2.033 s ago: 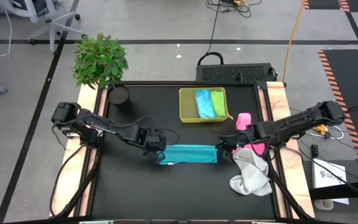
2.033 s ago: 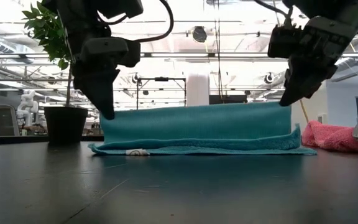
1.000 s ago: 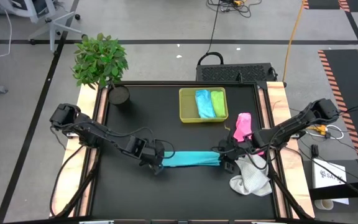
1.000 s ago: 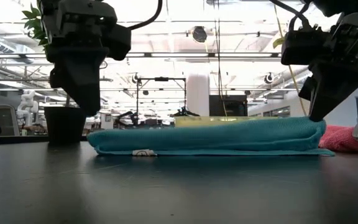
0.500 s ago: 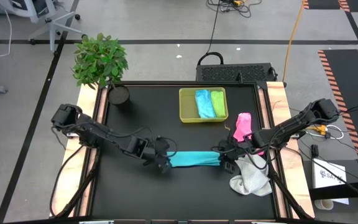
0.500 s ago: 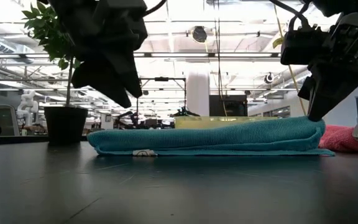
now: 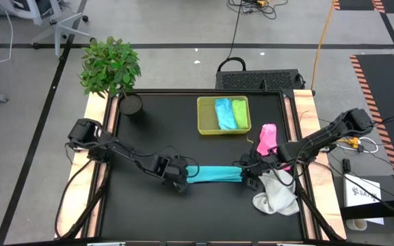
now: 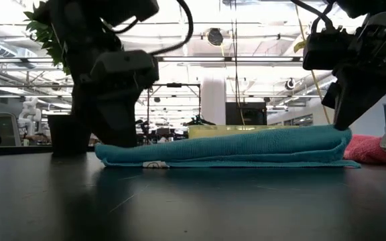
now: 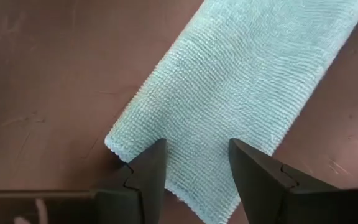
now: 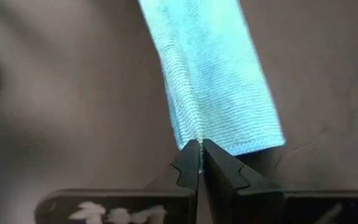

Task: Fold microfiber towels
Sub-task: Fold the blue microfiber cloth

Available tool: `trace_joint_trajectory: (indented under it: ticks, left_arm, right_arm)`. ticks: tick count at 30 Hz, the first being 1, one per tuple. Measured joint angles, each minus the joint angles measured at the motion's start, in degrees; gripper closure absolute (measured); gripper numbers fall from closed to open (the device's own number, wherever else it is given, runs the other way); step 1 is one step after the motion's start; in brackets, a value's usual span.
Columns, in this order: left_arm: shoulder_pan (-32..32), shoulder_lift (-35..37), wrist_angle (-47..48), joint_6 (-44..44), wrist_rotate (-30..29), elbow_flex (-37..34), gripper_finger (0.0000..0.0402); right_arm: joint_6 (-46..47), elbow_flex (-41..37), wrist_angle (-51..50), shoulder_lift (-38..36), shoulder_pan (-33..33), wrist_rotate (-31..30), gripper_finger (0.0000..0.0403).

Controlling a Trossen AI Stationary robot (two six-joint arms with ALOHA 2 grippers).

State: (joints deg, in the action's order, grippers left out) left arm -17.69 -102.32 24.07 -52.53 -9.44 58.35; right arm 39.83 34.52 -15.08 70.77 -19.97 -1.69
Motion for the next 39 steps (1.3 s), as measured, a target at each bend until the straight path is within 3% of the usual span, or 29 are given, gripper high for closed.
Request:
trace_joint_trajectory:
  ticks: [7,12,17,22,27,35,39]
  left_arm:
    - [0.0,-1.2,-0.6,0.1,1.1,0.1,0.0224]
    - [0.0,-1.2,-0.6,0.6,1.3,0.1,0.0224]
    - [0.0,-1.3,-0.6,0.8,1.4,0.1,0.0224]
    - [0.0,-1.4,-0.7,1.2,1.5,0.1,0.0224]
    - [0.0,-1.4,-0.7,1.2,1.5,0.1,0.0224]
    - [0.0,-1.4,-0.4,0.7,1.8,0.1,0.0224]
    - [0.0,-1.4,-0.4,-0.2,1.9,0.1,0.0224]
  right_arm:
    - [3.1,0.0,-0.2,-1.4,0.0,5.3,0.0396]
    - [7.3,0.0,1.0,-6.8,0.0,9.1,0.0396]
    - [8.1,0.8,1.7,-14.9,0.1,8.7,0.0396]
    - [7.9,0.8,-4.4,-18.8,0.0,3.1,0.0397]
    - [5.9,-0.4,-6.0,-15.3,0.0,1.6,0.0397]
    - [1.6,-0.8,-1.0,-3.5,0.0,2.0,0.0395]
    - [1.5,-0.8,-0.3,-0.1,0.2,4.3,0.0375]
